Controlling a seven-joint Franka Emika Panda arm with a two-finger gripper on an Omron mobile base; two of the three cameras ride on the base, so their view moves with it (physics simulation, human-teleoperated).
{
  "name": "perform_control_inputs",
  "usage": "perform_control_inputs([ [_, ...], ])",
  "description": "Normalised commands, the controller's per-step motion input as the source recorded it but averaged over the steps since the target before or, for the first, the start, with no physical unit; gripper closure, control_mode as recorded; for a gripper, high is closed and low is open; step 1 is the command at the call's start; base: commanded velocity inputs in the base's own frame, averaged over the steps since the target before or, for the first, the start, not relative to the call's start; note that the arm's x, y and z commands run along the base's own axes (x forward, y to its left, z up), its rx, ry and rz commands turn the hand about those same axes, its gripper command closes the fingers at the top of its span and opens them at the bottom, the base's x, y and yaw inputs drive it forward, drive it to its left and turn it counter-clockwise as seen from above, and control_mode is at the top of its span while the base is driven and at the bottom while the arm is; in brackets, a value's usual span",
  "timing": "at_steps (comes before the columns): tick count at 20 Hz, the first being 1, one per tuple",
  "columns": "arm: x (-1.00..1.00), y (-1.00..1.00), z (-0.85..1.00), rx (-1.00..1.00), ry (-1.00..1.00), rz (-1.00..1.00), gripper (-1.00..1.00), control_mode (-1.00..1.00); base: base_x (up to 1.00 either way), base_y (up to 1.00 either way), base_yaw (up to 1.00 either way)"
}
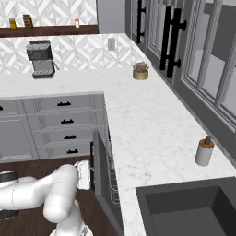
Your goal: Pick up the cup and bowl from the counter, place them in the dishwasher, and close the dishwasher door.
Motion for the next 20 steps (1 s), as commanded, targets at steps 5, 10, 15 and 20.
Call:
perform_control_inputs([
  [5,0.93,-1.0,-0.37,-0.39,0.07,-0.29,-1.0,-1.0,0.0,0.0,0.0],
  [10,1.0,-0.92,-0.5,-0.41,0.0,-0.27,-1.0,-1.0,0.0,0.0,0.0],
  [15,1.0,-0.83,-0.57,-0.39,0.0,-0.27,-1.0,-1.0,0.0,0.0,0.0],
  [20,1.0,-0.97,-0.61,-0.34,0.0,-0.25,-1.0,-1.0,0.0,0.0,0.0],
])
